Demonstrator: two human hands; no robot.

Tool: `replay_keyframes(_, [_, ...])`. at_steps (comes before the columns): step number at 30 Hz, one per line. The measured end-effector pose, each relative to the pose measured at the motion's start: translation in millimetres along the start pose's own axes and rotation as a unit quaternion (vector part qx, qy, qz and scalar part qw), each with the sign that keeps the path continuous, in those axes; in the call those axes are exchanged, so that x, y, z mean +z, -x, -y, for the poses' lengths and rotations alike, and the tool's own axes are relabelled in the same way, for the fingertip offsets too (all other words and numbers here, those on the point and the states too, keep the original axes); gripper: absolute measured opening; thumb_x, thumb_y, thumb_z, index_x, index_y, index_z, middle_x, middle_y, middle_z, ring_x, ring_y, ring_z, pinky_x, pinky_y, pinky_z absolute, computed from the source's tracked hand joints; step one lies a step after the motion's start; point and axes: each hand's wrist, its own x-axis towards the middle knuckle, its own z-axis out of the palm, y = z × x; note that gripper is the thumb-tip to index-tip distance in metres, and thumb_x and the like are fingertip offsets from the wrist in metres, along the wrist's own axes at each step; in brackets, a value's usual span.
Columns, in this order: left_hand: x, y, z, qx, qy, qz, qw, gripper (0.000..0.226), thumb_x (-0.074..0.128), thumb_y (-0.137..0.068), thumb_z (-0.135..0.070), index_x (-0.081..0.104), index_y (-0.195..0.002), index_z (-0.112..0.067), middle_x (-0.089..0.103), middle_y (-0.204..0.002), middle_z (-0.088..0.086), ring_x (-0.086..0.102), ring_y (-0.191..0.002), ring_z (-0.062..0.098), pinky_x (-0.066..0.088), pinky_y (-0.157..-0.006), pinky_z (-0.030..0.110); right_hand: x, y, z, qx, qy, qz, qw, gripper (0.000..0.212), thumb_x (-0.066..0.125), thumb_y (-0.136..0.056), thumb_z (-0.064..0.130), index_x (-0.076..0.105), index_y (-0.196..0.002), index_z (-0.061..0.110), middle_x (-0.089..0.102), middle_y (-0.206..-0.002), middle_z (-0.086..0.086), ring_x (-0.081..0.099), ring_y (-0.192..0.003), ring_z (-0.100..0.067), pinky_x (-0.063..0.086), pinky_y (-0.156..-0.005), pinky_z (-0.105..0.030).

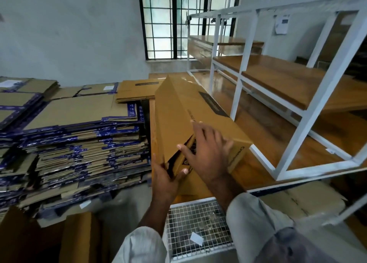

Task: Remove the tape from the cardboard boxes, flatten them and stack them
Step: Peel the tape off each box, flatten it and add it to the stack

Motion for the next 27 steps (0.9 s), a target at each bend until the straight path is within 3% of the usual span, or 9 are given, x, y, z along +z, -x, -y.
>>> replay_keyframes(3, [-7.1,1.8,10.8,-0.031,-0.042,0.013,0.999,0.115,0.086,-0.076,-0.046,0.005,-0.158,-0.037,0.048,-0.153,0.008,0.056,-0.131,0.03,0.053,-0.098,0.046,5.5,7.7,18.3,-0.043,0.021,0.007,0.999,0.075,0.064,-0.083,0.069,0.046,-0.146,0.033,0.053,-0.144,0.002,0.05,-0.127,-0.024,0.028,-0.095,-0.05])
replay_keyframes(6, [-4.2,4.9,22.6,-0.052,-0.055,0.021,0.997,0.07,0.077,-0.088,-0.01,0.04,-0.14,-0.039,0.062,-0.135,0.007,0.066,-0.117,0.029,0.059,-0.089,0.046,17.6,24.8,31.3,-0.082,0.027,0.052,0.995,0.077,0.078,-0.076,0.058,0.048,-0.142,0.031,0.053,-0.141,-0.001,0.05,-0.128,-0.026,0.033,-0.095,-0.053])
replay_keyframes(10, [9.2,10.7,22.7,-0.07,-0.003,0.02,0.997,0.068,0.073,-0.089,0.002,0.043,-0.142,-0.028,0.063,-0.126,0.004,0.067,-0.097,0.014,0.056,-0.061,0.02,21.9,30.6,17.8,-0.093,-0.014,0.09,0.992,0.081,0.076,-0.079,0.056,0.043,-0.148,0.032,0.045,-0.152,-0.002,0.039,-0.14,-0.025,0.036,-0.1,-0.06])
replay_keyframes(12, [14.0,10.1,22.5,-0.055,-0.041,0.012,0.998,0.077,0.079,-0.088,-0.016,0.036,-0.149,-0.033,0.062,-0.13,0.001,0.066,-0.108,0.021,0.055,-0.072,0.027,12.2,24.7,0.7,-0.087,-0.074,0.086,0.99,0.074,0.063,-0.087,0.061,0.038,-0.151,0.035,0.039,-0.157,0.002,0.035,-0.144,-0.021,0.029,-0.106,-0.057])
replay_keyframes(14, [15.9,9.2,19.4,-0.063,-0.05,0.005,0.997,0.086,0.082,-0.086,-0.024,0.03,-0.155,-0.034,0.058,-0.139,0.001,0.059,-0.123,0.024,0.052,-0.091,0.037,0.9,20.8,-25.9,0.006,-0.127,0.027,0.991,0.069,0.056,-0.092,0.062,0.037,-0.151,0.033,0.038,-0.158,0.002,0.035,-0.144,-0.019,0.028,-0.11,-0.058])
replay_keyframes(16, [18.9,9.8,17.1,-0.077,-0.021,0.0,0.997,0.09,0.08,-0.088,-0.02,0.026,-0.159,-0.031,0.054,-0.146,0.001,0.055,-0.128,0.021,0.048,-0.102,0.04,3.4,14.7,-67.2,0.151,-0.174,-0.015,0.973,0.076,0.064,-0.089,0.061,0.037,-0.15,0.026,0.041,-0.157,-0.002,0.039,-0.143,-0.023,0.034,-0.112,-0.064])
replay_keyframes(18, [24.2,12.1,16.0,-0.082,-0.005,-0.008,0.997,0.091,0.078,-0.089,-0.016,0.024,-0.16,-0.031,0.054,-0.147,-0.001,0.054,-0.128,0.019,0.046,-0.104,0.04,14.2,13.0,-110.7,0.251,-0.252,0.052,0.933,0.089,0.076,-0.08,0.06,0.035,-0.151,0.025,0.047,-0.152,-0.004,0.046,-0.139,-0.028,0.042,-0.109,-0.064])
replay_keyframes(23, [44.8,13.3,16.2,-0.092,0.014,-0.029,0.995,0.09,0.074,-0.092,-0.015,0.021,-0.16,-0.037,0.055,-0.146,0.0,0.052,-0.132,0.026,0.049,-0.101,0.046,21.2,20.8,-158.0,0.278,-0.483,0.27,0.785,0.058,0.076,-0.091,0.038,0.048,-0.14,0.028,0.061,-0.12,0.014,0.059,-0.117,-0.016,0.05,-0.083,-0.032])
replay_keyframes(27, [57.8,15.9,10.1,-0.08,0.092,-0.031,0.992,0.079,0.078,-0.089,-0.018,0.035,-0.154,-0.035,0.062,-0.136,-0.004,0.057,-0.124,0.02,0.052,-0.1,0.045,23.6,29.4,-168.9,0.231,-0.507,0.27,0.785,0.063,0.074,-0.093,0.041,0.044,-0.147,0.03,0.054,-0.143,0.012,0.048,-0.135,-0.016,0.044,-0.107,-0.043])
